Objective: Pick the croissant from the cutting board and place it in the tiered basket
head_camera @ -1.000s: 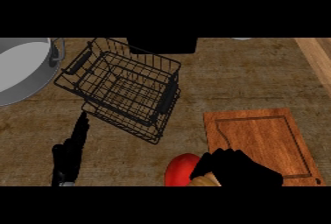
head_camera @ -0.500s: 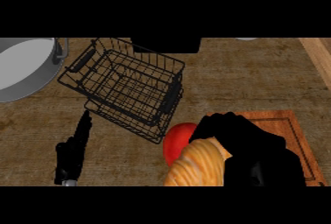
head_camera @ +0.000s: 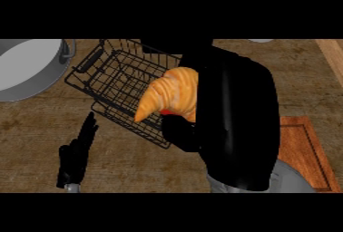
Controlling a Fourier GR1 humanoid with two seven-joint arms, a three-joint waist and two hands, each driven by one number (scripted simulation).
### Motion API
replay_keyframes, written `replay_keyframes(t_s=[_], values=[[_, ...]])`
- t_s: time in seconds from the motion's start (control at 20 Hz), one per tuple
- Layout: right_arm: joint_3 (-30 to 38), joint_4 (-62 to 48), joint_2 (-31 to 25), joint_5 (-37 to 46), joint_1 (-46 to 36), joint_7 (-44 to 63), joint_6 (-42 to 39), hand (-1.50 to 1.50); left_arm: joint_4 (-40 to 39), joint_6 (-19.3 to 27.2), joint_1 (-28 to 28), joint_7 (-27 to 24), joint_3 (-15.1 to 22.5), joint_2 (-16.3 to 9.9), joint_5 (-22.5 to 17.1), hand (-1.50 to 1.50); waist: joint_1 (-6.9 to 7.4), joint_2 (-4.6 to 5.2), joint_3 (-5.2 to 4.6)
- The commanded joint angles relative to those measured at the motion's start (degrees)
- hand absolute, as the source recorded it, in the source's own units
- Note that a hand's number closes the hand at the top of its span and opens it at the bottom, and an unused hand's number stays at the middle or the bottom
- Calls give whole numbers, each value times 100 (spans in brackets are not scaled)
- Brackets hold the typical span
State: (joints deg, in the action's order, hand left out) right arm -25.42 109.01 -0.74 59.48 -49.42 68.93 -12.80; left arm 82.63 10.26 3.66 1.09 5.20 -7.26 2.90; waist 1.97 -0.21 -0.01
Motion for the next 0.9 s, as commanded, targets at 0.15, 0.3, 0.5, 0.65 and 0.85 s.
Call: replay_keyframes(t_s=[0.15,0.3,0.5,0.65,0.85], values=[[421,-1825,71,-756,-1230,798,192,150,-152,203,111,128,177,233,184,0,20,38,-12],[136,-2449,71,-853,-1500,911,661,150,-406,73,-152,93,-35,125,48,0,18,49,-16],[71,-3285,71,-851,-1511,849,1209,150,-242,-6,-1,-27,78,106,90,0,85,63,-16],[-48,-3528,71,-902,-1378,661,1614,150,-196,133,61,101,129,232,146,0,23,51,-8],[309,-3698,71,-1451,-1478,465,2255,150,-174,309,32,96,189,346,276,0,84,61,-5]])
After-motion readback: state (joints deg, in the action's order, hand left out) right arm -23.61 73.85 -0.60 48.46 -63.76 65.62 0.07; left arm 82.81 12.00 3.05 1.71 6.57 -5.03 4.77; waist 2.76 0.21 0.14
